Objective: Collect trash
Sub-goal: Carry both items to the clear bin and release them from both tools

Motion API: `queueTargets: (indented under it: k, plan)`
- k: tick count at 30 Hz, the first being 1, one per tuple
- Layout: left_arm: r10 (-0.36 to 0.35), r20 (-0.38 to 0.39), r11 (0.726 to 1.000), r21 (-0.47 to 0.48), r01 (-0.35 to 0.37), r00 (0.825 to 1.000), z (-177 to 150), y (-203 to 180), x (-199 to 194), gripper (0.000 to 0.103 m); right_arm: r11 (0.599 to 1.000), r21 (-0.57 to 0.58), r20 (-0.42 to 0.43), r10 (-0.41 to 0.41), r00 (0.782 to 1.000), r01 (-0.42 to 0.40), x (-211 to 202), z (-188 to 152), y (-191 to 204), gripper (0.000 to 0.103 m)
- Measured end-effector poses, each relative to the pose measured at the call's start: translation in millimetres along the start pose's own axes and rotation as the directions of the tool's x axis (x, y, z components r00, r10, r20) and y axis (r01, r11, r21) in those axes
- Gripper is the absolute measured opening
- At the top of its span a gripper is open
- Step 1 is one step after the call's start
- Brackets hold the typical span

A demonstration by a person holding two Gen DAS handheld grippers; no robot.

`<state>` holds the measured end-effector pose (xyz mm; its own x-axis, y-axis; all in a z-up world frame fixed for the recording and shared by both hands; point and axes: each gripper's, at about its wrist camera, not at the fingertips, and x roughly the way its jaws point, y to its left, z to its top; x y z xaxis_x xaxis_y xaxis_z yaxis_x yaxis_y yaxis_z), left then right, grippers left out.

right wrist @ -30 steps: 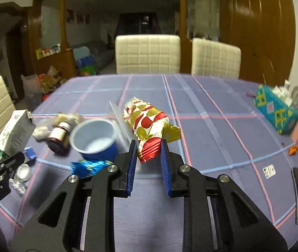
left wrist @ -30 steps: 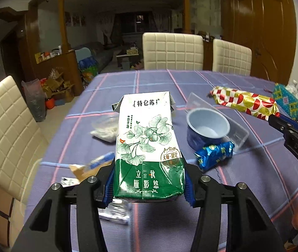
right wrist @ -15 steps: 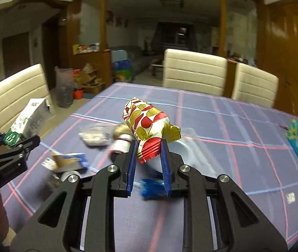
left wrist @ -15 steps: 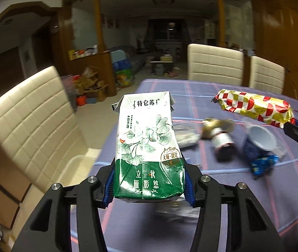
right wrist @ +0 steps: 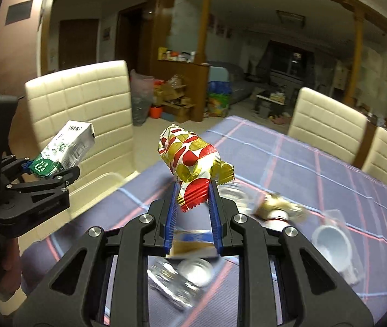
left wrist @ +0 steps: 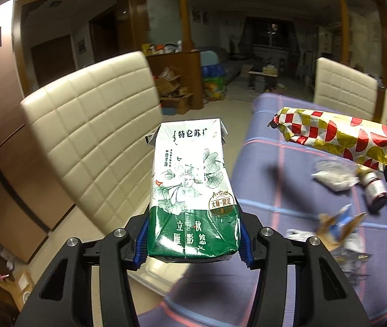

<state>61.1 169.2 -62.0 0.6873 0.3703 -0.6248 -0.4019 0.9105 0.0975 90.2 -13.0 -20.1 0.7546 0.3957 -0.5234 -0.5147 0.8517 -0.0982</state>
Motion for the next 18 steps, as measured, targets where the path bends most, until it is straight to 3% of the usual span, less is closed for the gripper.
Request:
queueTargets:
  k: [3, 7, 10, 18]
  plan:
    - [0.009, -0.035, 0.999, -0.038, -0.010, 0.999, -2, 16, 14, 0.051, 1.000, -0.005, -0.016, 0.019, 1.000, -0.019, 11, 3, 14, 0.024]
    - [0.010, -0.037, 0.998, -0.064, -0.012, 0.999, -7, 29, 20, 0.073, 0.999, -0.015, -0.033, 0.029, 0.999, -0.029, 24, 8, 23, 0.024]
    - [0.010, -0.016, 0.998, -0.058, -0.011, 1.000, -8, 32, 20, 0.082, 0.999, -0.028, -0.047, 0.034, 0.998, -0.035, 32, 9, 28, 0.024]
    - [0.011, -0.049, 0.998, -0.066, -0.014, 0.999, -13, 41, 25, 0.083, 0.995, -0.065, -0.061, 0.068, 0.996, -0.072, 44, 9, 51, 0.024]
